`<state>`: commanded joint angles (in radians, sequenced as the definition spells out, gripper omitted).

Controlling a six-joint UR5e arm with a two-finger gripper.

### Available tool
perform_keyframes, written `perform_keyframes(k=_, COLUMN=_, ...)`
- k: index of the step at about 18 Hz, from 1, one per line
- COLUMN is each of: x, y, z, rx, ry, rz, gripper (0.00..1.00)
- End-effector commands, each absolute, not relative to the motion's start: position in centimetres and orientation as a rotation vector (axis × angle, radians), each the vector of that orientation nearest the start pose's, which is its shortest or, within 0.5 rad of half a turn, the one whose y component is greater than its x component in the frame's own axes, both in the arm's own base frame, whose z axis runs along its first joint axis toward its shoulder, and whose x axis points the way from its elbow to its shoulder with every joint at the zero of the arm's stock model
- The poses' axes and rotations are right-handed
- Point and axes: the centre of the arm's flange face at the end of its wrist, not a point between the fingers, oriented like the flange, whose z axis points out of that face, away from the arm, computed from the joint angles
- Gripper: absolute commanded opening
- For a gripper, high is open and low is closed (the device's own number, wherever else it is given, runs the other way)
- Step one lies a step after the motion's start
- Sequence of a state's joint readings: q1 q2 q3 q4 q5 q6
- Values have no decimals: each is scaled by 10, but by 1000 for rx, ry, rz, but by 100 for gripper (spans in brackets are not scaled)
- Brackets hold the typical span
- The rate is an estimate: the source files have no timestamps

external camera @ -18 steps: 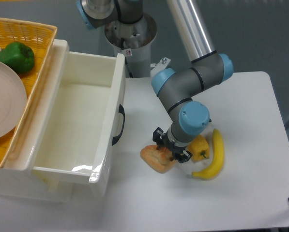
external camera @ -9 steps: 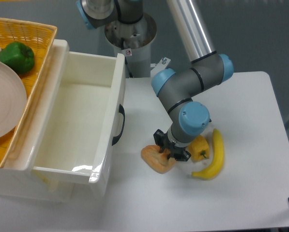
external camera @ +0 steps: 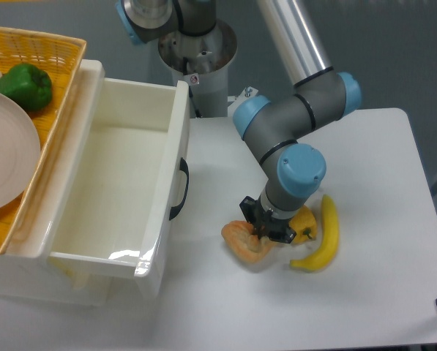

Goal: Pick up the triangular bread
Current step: 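Lift the gripped bread slice up off the table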

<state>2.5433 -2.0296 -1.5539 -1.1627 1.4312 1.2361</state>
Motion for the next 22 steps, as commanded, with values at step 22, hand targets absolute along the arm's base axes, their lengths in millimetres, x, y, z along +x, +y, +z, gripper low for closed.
perform_keyframes(k=22, x=-448, y=411, z=366, rx=-3021, ry=780, rz=-105, gripper=0)
